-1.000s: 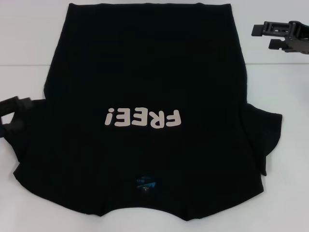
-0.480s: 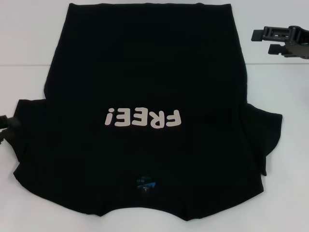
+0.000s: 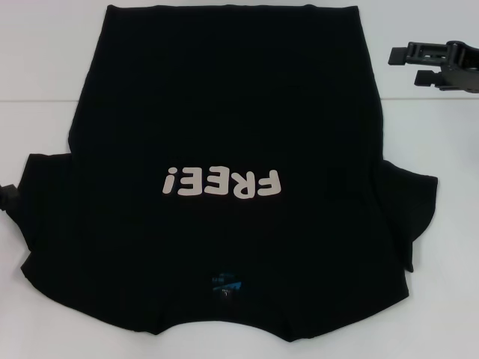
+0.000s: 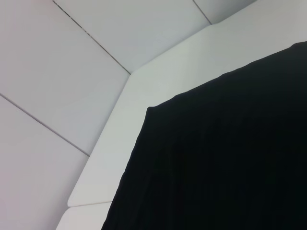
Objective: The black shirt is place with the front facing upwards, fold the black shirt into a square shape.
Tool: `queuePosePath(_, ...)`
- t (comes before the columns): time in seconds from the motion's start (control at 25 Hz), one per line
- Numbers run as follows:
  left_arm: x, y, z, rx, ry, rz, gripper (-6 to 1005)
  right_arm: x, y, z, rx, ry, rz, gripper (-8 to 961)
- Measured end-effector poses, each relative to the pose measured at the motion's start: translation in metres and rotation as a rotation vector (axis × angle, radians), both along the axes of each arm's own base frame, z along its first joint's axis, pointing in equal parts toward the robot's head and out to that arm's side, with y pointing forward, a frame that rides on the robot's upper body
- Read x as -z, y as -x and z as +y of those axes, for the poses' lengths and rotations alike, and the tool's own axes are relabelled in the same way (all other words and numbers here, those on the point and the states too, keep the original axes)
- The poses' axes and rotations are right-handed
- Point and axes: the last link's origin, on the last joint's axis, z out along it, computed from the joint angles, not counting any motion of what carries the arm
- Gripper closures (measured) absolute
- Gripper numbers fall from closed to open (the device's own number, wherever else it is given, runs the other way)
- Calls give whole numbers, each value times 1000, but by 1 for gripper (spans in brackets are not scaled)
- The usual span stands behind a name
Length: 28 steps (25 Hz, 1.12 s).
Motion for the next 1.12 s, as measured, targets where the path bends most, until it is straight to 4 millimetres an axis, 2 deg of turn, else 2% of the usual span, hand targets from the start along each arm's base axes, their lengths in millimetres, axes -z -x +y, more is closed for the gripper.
queuePosePath(0.08,0,0,1,0,-1,4,832,0,0,0,0,-1,1,13)
queuePosePath(0.6,2,11,3,-80,-41,-3,710,-1,0,0,1,-4,4,13)
queuePosePath(1.12,10,20,11,-130,-47,70,711,-1,0,1,4,-8,8,13)
